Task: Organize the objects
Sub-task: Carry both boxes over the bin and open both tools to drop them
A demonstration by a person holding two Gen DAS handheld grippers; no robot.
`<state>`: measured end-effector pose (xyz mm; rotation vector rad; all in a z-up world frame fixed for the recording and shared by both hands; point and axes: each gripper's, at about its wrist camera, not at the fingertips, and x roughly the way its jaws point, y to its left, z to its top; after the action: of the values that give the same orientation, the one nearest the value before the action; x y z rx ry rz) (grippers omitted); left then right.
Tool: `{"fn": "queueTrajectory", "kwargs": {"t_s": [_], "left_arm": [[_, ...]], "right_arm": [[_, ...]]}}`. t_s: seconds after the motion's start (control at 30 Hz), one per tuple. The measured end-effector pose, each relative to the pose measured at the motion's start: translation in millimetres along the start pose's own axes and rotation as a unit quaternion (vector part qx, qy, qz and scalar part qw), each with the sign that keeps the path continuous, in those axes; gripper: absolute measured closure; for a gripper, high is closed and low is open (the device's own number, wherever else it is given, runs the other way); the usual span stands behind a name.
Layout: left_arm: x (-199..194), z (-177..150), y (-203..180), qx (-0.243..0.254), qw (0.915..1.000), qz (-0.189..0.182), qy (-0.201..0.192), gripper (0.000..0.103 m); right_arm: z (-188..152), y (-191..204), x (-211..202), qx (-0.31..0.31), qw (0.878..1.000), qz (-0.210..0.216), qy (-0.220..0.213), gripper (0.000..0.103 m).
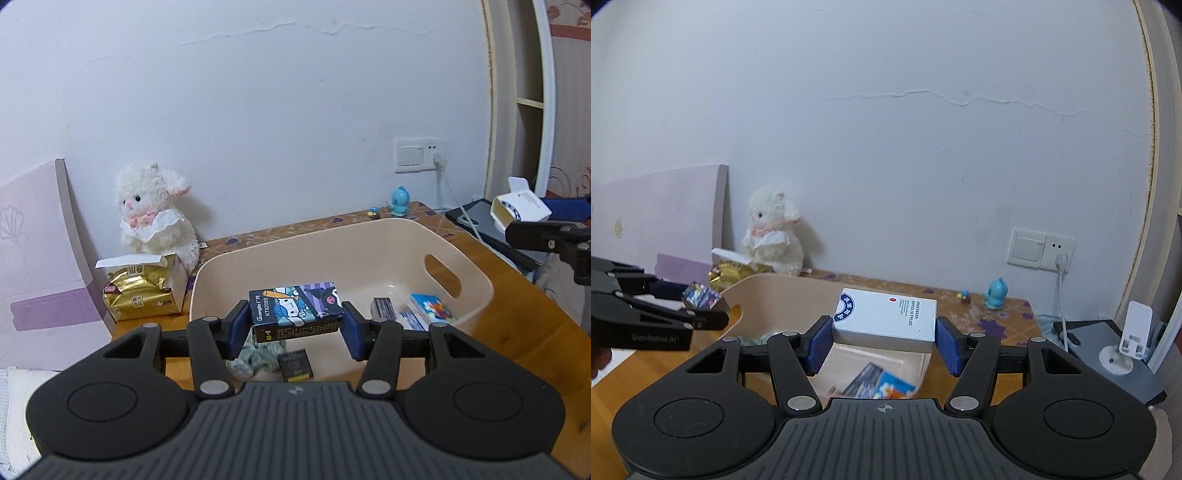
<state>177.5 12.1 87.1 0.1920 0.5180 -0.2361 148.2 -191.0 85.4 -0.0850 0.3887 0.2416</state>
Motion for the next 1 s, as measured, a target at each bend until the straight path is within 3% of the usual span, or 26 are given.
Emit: {"fn": "queueTrajectory", "kwargs": {"t_s": [0.2, 0.47, 0.73, 0.87, 0.93, 1.0], "left_arm": [[43.8, 8.6, -4.4, -0.013, 0.999, 0.022, 0.036, 0.049], [98.7, -1.3, 1.8, -0.018, 0.9921, 0.062, 0.108, 0.049], [121.3, -12.8, 5.3, -0.018, 0.9851, 0.067, 0.157, 0.049], [119.0, -14.0, 6.8, -0.022, 0.9854, 0.061, 0.157, 0.047], [115.3, -12.9, 7.0, -0.022, 0.9864, 0.058, 0.152, 0.041], [108.0, -10.7, 6.2, -0.019, 0.9884, 0.06, 0.138, 0.023]], "right_arm": [[8.7, -3.1, 37.2, -0.003, 1.0, -0.014, 0.017, 0.046], [-0.8, -3.0, 94.9, 0.0, 0.997, -0.019, 0.071, 0.046], [-22.0, 0.2, 137.7, 0.014, 0.988, 0.006, 0.151, 0.046], [-26.1, 6.1, 139.5, -0.003, 0.988, -0.004, 0.152, 0.046], [-24.7, 6.0, 135.5, 0.0, 0.989, -0.005, 0.148, 0.038], [-22.3, 5.1, 129.1, 0.002, 0.99, -0.006, 0.14, 0.037]]}}
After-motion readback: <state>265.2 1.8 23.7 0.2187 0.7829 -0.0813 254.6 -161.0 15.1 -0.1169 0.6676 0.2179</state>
